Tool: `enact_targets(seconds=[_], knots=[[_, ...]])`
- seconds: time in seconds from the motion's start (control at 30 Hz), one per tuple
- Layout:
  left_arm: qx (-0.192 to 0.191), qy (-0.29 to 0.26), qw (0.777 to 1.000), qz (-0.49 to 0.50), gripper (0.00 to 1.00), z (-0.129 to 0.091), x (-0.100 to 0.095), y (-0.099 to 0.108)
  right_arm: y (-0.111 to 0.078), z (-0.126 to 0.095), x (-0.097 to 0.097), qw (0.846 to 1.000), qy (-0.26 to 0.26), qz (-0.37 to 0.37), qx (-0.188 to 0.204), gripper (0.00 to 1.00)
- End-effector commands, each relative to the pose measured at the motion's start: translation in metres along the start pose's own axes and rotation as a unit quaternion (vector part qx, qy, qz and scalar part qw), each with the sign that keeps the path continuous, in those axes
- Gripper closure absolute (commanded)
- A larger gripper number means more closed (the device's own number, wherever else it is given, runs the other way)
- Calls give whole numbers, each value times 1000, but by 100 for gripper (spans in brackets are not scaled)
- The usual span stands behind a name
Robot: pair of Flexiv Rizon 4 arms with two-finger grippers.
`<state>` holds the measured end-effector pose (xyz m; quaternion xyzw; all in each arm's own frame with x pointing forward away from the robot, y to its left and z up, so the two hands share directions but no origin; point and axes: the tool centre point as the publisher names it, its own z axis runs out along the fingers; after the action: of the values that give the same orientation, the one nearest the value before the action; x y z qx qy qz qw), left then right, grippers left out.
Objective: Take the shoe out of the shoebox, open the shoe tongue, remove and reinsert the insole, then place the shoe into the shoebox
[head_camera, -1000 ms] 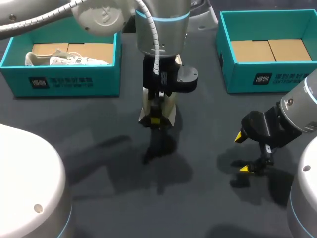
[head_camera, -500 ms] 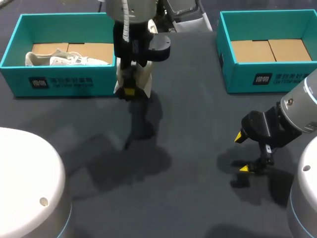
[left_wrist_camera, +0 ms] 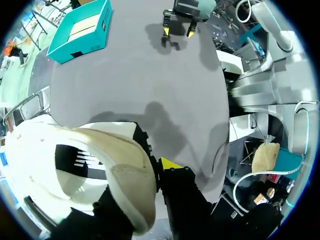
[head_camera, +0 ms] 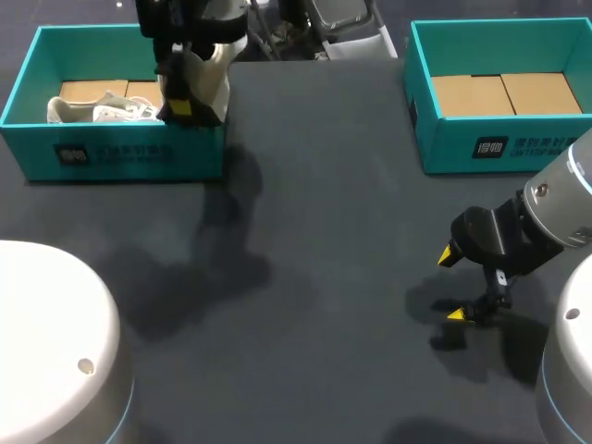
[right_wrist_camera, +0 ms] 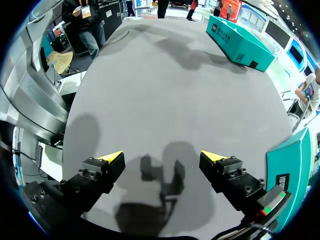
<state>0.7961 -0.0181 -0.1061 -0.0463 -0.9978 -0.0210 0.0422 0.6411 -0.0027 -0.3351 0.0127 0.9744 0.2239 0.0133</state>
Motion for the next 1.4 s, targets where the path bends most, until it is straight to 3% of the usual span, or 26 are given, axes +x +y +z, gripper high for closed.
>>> enact_targets(seconds=[0.03, 0.1, 0.7, 0.93, 1.07, 1.4], knots=[[0, 10, 1000, 1, 100, -19, -28, 18, 0, -1, 2, 1000, -1, 0, 0, 0], [-3, 6, 1000, -18, 100, -23, -38, 26, 0, -1, 2, 1000, -1, 0, 0, 0], [7, 16, 1000, -13, 100, -24, -41, 30, 0, -1, 2, 1000, -1, 0, 0, 0], [16, 36, 999, -8, 100, -32, -86, 60, 0, -1, 2, 1000, -1, 0, 0, 0], [-1, 28, 1000, -6, 100, -39, -112, 74, 0, -1, 2, 1000, -1, 0, 0, 0], [-5, 28, 1000, -3, 100, -49, -175, 115, 0, -1, 2, 1000, -1, 0, 0, 0]])
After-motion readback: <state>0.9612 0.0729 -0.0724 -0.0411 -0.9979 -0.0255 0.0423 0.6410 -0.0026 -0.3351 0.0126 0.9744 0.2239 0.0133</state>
